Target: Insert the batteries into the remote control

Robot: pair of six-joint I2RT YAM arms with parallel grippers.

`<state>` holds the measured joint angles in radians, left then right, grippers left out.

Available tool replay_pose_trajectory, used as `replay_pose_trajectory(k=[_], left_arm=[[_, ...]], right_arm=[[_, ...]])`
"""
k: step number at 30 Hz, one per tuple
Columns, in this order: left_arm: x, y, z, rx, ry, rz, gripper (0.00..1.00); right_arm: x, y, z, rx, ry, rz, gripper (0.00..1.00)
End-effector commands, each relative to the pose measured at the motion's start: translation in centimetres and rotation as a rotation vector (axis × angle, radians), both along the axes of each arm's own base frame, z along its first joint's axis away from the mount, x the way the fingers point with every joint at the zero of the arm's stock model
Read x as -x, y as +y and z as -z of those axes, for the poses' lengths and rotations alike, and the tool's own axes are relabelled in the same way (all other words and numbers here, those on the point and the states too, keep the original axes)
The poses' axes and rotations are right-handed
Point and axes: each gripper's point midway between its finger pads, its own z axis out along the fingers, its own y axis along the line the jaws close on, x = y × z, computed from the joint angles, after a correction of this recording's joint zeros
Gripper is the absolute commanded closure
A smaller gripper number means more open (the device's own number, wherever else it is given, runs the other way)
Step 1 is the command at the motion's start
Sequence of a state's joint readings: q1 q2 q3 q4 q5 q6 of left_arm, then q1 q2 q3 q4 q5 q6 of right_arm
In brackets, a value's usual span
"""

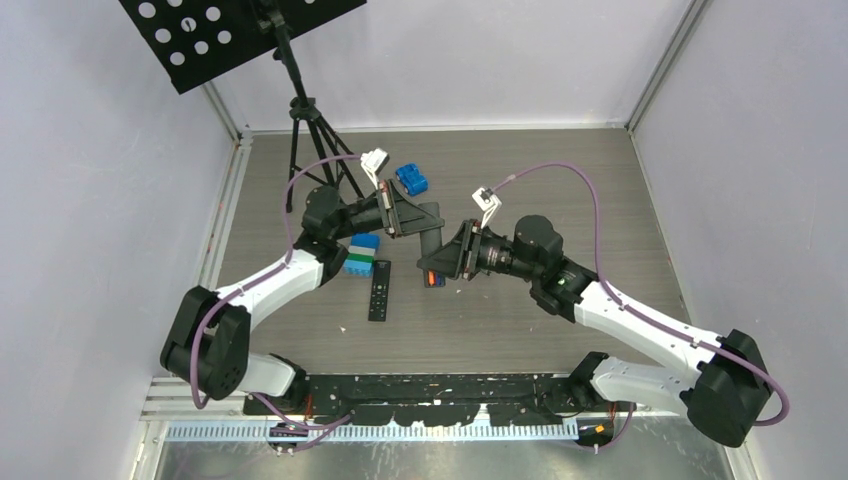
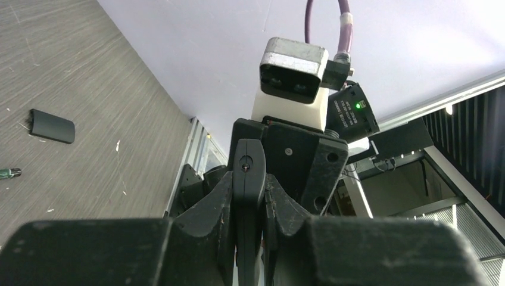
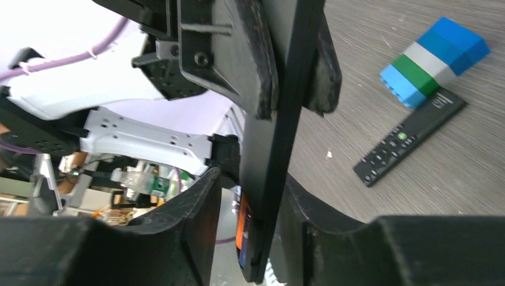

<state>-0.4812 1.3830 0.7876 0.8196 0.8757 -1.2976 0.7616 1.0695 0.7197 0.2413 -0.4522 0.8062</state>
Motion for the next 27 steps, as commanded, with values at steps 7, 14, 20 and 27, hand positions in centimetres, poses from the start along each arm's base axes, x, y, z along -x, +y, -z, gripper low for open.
replay_pose_trajectory(k=[7, 14, 20, 27], left_arm=[[2.8, 1.2, -5.8, 0.094, -0.19, 0.046, 0.78], [3.8, 1.7, -5.2, 0.06, -0.205, 0.074, 0.46], [4.9, 2.1, -5.0, 0.047, -0.225, 0.111, 0.64], [4.5, 2.2, -3.9, -0.007, -0.226, 0.074, 1.0]], right_arm=[[1.0, 0.9, -5.0, -0.204, -0.061, -0.081, 0.94], [2.5, 0.7, -5.8, -0.178, -0.114, -0.162, 1.0], [3.2, 0.9, -5.6, -0.136, -0.13, -0.219, 1.0], [2.6, 1.1, -5.5, -0.108, -0.114, -0.222, 0.8]])
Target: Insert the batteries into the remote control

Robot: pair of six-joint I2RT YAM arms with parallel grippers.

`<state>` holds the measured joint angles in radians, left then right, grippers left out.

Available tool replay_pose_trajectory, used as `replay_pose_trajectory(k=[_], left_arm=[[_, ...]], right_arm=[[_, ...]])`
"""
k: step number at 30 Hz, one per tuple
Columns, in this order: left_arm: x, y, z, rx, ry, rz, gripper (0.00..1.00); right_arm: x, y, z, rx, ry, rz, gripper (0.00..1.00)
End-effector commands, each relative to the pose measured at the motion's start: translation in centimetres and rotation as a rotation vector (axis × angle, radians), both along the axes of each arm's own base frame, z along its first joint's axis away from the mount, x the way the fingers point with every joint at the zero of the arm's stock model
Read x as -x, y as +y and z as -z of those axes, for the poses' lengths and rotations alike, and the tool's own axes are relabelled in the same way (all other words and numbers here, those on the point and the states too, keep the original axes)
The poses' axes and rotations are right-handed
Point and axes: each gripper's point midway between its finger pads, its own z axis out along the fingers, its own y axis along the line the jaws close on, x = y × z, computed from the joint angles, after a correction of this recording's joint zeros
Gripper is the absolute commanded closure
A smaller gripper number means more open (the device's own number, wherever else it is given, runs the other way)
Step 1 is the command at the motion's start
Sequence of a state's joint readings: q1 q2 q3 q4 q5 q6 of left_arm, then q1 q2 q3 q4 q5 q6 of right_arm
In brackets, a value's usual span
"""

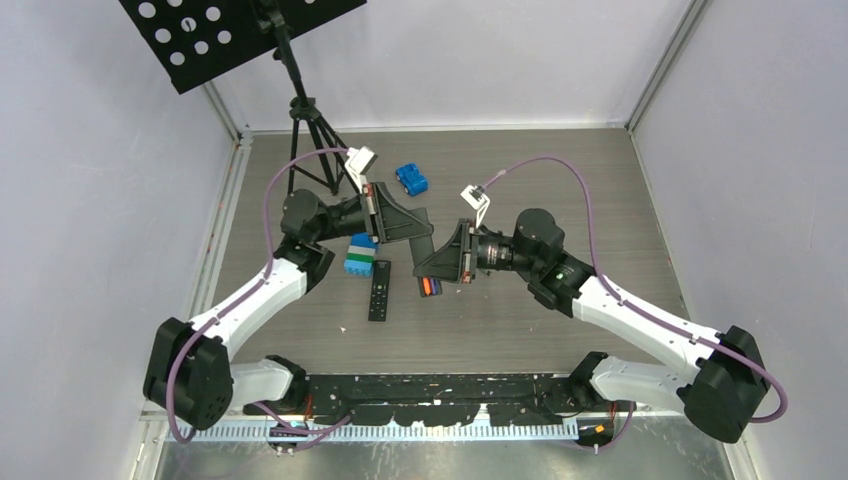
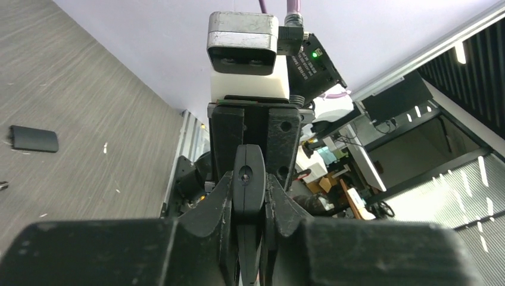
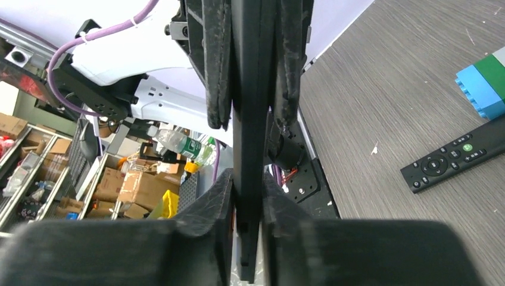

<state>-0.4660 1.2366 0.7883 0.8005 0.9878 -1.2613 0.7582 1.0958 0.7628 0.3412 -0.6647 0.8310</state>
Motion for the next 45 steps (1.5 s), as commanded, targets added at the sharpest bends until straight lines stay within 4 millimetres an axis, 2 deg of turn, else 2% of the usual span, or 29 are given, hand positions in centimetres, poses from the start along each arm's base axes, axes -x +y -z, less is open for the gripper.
replay_pose_trajectory(k=[1, 3, 4, 7, 8, 11, 14, 17, 19, 22, 26, 30, 33, 37, 45], left_arm=[[-0.2, 0.5, 0.3, -0.051, -0.053, -0.052, 1.0], [-2.6, 1.1, 1.7, -0.12, -0.009, -0.192, 1.0], [-4.0, 1.7, 2.8, -0.174, 0.019, -0.271, 1.0], [-7.4, 4.4, 6.3, -0.337, 0.107, -0.51, 1.0], [-8.0, 5.4, 7.9, -0.4, 0.144, -0.574, 1.0], [-9.4, 7.7, 10.3, -0.492, 0.185, -0.708, 1.0], [-9.5, 8.0, 10.9, -0.494, 0.184, -0.719, 1.0], [-9.2, 7.8, 11.0, -0.494, 0.169, -0.693, 1.0], [-9.0, 7.7, 10.9, -0.496, 0.159, -0.682, 1.0], [-8.6, 7.5, 11.0, -0.5, 0.151, -0.659, 1.0], [-8.1, 7.0, 11.3, -0.497, 0.158, -0.613, 1.0], [-7.9, 6.7, 11.4, -0.482, 0.161, -0.589, 1.0], [-7.8, 6.5, 11.5, -0.478, 0.162, -0.579, 1.0], [-7.8, 6.2, 11.4, -0.469, 0.164, -0.561, 1.0], [-7.8, 5.9, 11.6, -0.459, 0.18, -0.545, 1.0]], right_arm=[[-0.8, 0.0, -1.9, -0.003, -0.058, 0.011, 0.65], [-2.0, -0.7, -1.0, 0.053, -0.061, 0.079, 0.28], [-2.5, -1.4, -0.2, 0.104, -0.068, 0.121, 0.22], [-4.3, -3.8, 1.0, 0.214, -0.067, 0.262, 0.19], [-5.0, -4.8, 1.2, 0.237, -0.055, 0.315, 0.19], [-7.8, -8.4, 3.0, 0.323, 0.022, 0.488, 0.19], [-10.8, -12.6, 6.2, 0.461, 0.102, 0.71, 0.19], [-13.3, -18.3, 11.5, 0.737, 0.213, 0.966, 0.18], [-13.5, -21.5, 14.7, 0.927, 0.285, 1.048, 0.14], [-14.2, -23.5, 17.7, 1.029, 0.325, 1.085, 0.13], [-15.1, -24.2, 21.4, 1.007, 0.412, 1.065, 0.12], [-15.7, -25.3, 23.8, 1.09, 0.454, 1.028, 0.1], [-16.1, -25.3, 25.1, 1.122, 0.474, 0.989, 0.1], [-16.0, -25.1, 26.1, 1.144, 0.517, 0.959, 0.1], [-14.5, -24.4, 27.0, 1.147, 0.547, 0.878, 0.1]])
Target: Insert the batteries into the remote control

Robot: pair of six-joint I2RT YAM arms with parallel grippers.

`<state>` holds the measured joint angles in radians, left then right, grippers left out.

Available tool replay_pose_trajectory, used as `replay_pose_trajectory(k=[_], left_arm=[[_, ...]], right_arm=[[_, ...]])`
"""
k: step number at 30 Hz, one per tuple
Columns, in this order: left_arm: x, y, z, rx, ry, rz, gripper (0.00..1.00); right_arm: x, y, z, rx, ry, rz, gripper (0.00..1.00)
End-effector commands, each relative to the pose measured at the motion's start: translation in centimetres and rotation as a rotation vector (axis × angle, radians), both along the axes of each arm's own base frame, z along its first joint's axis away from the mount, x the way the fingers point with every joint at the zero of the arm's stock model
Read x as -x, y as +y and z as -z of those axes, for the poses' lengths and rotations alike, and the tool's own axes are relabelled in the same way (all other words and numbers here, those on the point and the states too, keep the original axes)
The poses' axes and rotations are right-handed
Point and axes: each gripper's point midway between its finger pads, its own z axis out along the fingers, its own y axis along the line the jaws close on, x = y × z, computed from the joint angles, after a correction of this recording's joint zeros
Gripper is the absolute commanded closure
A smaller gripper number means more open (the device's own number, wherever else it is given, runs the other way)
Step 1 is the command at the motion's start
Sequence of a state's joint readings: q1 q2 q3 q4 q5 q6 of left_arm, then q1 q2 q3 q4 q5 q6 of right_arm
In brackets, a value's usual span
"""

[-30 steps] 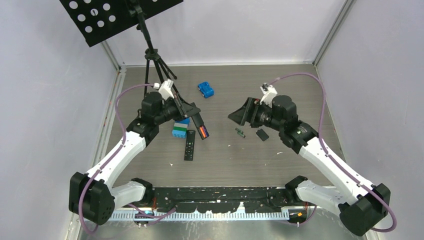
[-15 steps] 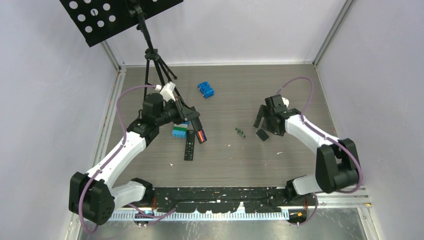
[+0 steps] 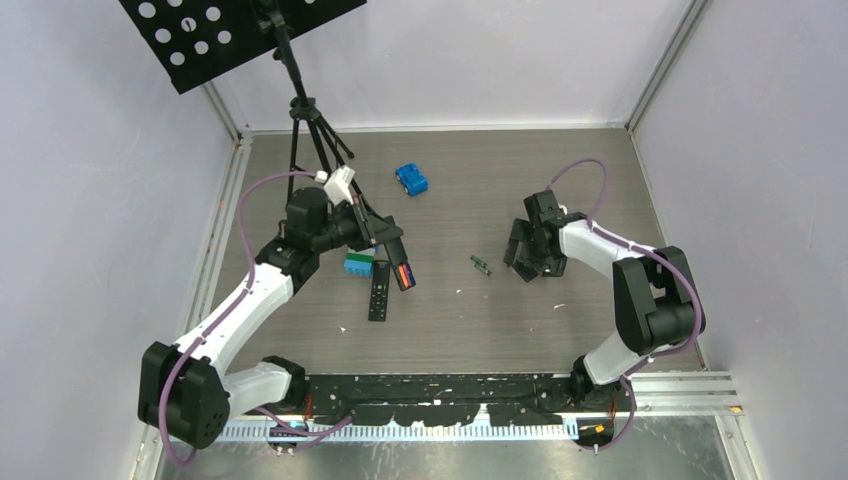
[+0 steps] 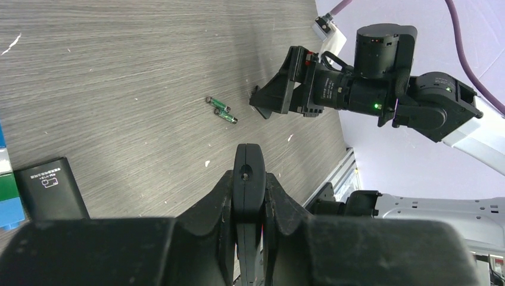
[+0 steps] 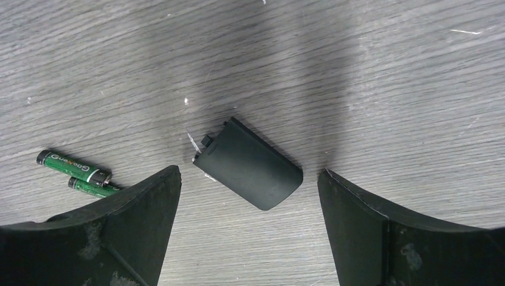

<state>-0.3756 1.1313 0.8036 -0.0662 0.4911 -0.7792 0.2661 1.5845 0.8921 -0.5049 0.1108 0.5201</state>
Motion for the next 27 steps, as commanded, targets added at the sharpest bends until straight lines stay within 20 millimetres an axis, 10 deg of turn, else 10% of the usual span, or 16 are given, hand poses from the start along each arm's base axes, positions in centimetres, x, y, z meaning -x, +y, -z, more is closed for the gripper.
replay_pose_trajectory(k=[1, 17, 27], left_arm=[[-0.1, -0.6, -0.9, 0.039, -0.027, 0.031, 1.0], [0.0, -0.7, -1.2, 0.052, -0.046, 0.037, 1.0], [0.2, -0.6, -1.5, 0.054, -0.054, 0.038, 1.0]], right_arm=[[-0.3, 0.6, -0.7, -0.032, -0.009, -0.044, 0.1], [-2.3, -1.2, -1.5, 0.072, -0.086, 0.01, 0.12], [-2.4, 2.2, -0.9, -0.103, -0.076, -0.033, 0.13]])
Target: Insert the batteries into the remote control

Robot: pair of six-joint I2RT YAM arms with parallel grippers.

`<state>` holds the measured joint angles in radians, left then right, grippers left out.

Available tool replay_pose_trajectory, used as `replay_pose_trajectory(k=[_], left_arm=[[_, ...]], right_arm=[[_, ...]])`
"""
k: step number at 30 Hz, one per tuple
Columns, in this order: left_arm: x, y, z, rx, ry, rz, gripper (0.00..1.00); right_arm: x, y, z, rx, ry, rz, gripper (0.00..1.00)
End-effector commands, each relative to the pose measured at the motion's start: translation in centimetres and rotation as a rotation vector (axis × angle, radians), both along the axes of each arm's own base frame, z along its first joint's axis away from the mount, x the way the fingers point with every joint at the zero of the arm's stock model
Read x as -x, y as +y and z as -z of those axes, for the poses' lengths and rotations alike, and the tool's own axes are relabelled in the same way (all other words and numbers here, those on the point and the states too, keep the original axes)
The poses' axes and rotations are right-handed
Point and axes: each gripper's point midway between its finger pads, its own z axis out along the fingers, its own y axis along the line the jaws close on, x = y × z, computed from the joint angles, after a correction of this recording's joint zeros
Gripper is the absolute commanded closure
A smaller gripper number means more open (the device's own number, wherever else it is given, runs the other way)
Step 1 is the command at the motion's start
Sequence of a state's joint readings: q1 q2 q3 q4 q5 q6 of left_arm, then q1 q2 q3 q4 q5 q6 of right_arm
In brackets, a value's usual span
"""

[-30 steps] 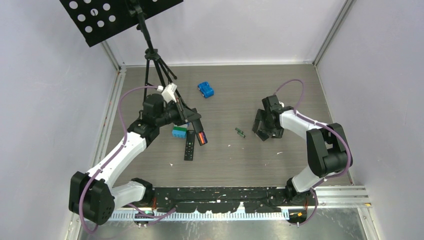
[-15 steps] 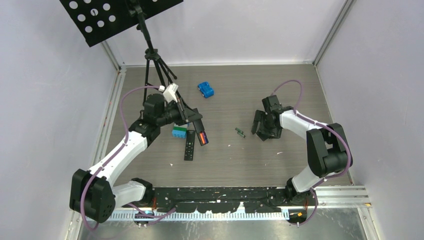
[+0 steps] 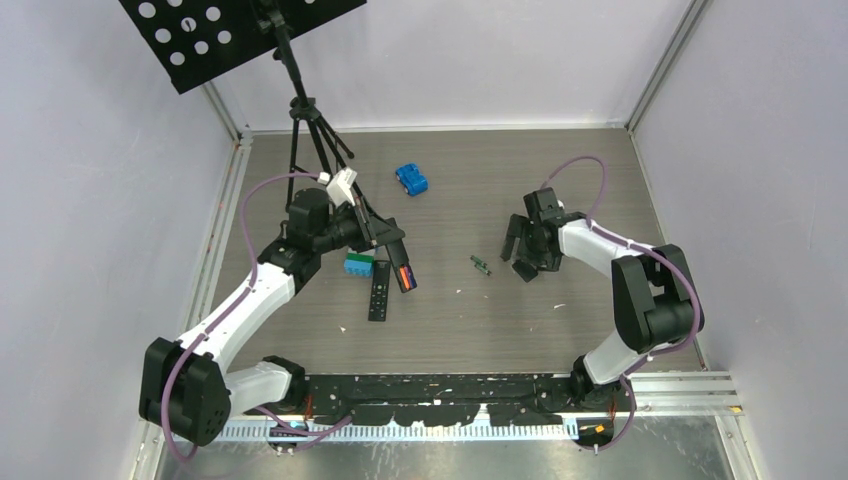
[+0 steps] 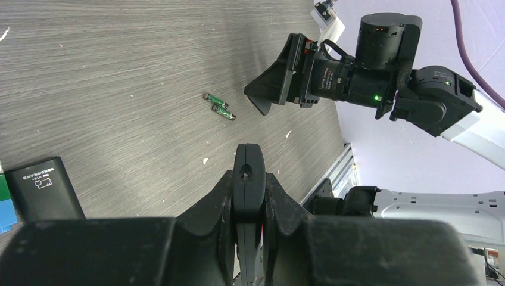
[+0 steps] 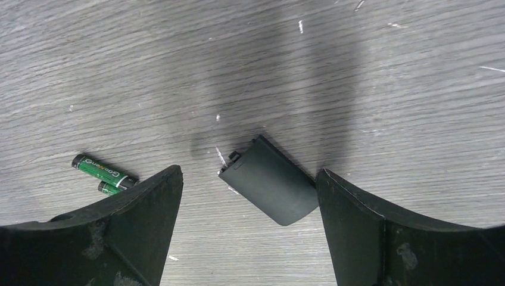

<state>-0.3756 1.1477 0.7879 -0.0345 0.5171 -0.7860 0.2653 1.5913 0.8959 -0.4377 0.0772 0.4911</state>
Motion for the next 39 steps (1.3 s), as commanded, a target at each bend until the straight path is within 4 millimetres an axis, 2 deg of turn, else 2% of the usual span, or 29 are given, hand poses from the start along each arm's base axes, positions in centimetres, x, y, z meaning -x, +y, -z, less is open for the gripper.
replay_pose_trajectory(k=[1, 4, 10, 18, 25, 30, 39], left_arm=[[0.2, -0.2, -2.0, 0.042, -0.065, 0.016, 1.0], [0.2, -0.3, -2.0, 0.046, -0.062, 0.017, 1.0], [0.2, -0.4, -1.9, 0.05, -0.059, 0.02, 1.0], [0.2, -0.4, -1.7, 0.051, -0.052, 0.021, 1.0], [0.1, -0.4, -1.7, 0.051, -0.053, 0.02, 1.0], [0.0, -0.4, -1.7, 0.049, -0.053, 0.02, 1.0], [0.0, -0.7, -1.5, 0.056, -0.047, 0.034, 1.0]], right_arm=[[-0.5, 1.3, -0.2, -0.072, 0.0, 0.006, 0.13], [0.6, 1.2, 0.3, -0.07, 0.039, 0.017, 0.17], [3.1, 1.9, 0.7, -0.017, 0.12, -0.032, 0.36], [4.2, 2.0, 1.3, 0.138, 0.158, -0.078, 0.34], [3.4, 0.5, 1.7, 0.231, 0.153, -0.003, 0.36], [2.7, 1.2, 2.2, 0.194, 0.135, 0.043, 0.36], [3.4, 0.6, 2.0, 0.205, 0.135, 0.089, 0.66]])
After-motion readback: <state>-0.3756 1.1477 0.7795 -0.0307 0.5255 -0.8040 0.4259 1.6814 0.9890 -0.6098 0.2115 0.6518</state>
